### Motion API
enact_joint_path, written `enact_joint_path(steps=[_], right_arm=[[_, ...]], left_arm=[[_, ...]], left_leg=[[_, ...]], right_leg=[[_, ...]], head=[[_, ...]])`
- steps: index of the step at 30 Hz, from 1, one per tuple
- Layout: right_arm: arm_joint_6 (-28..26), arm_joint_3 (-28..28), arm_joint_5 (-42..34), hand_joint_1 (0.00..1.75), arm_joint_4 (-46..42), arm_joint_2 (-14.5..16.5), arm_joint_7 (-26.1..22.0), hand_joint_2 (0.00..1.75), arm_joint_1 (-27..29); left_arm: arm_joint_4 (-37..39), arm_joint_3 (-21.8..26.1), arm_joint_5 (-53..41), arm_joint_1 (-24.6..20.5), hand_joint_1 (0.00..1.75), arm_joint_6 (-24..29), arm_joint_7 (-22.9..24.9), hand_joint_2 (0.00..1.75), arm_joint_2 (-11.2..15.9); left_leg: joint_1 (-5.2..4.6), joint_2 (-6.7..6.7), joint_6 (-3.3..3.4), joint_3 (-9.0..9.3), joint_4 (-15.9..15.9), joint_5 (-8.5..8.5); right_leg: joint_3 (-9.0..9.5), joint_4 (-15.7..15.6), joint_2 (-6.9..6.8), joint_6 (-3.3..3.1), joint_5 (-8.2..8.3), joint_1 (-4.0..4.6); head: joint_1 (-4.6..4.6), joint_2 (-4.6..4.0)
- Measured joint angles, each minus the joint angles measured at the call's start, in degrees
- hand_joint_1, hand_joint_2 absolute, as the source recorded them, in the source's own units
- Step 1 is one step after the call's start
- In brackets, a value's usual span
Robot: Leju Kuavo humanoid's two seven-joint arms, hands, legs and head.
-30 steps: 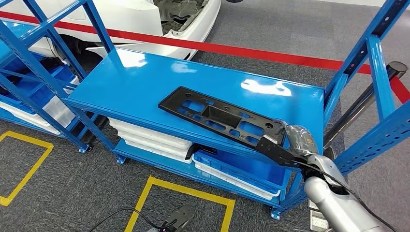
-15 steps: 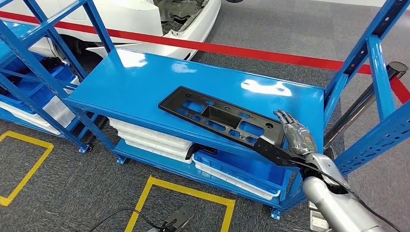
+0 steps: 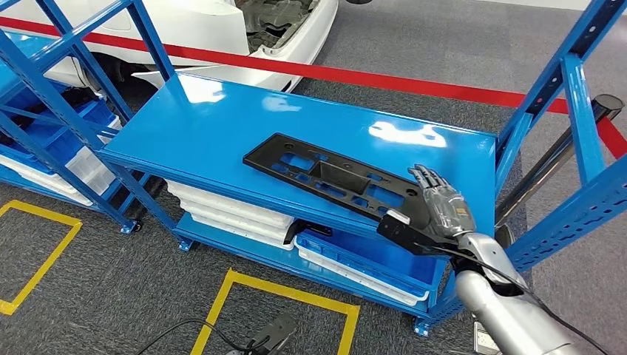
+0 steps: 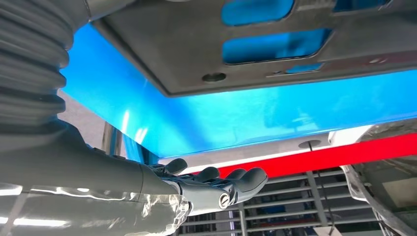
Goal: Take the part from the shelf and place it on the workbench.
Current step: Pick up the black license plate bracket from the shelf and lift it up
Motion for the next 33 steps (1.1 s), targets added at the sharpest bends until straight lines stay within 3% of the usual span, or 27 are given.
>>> enact_joint_path(steps=[26, 33], right_arm=[[0.11, 1.27, 0.74, 0.00, 0.01, 2.78, -1.55, 1.75, -0.60], [3.46, 2.09, 2.39, 0.00, 0.11, 2.82, -0.62, 1.75, -0.66]], left_arm=[[0.00, 0.00, 0.29, 0.30, 0.00, -0.04, -0.02, 0.00, -0.02], [0.00, 0.00, 0.39, 0.30, 0.00, -0.39, -0.10, 0.00, -0.02]], left_leg=[[0.00, 0.00, 0.00, 0.00, 0.00, 0.00], [0.00, 0.00, 0.00, 0.00, 0.00, 0.00]], right_leg=[[0.00, -0.01, 0.01, 0.00, 0.00, 0.00], [0.00, -0.01, 0.01, 0.00, 0.00, 0.00]], head=[[0.00, 0.00], [0.00, 0.00]])
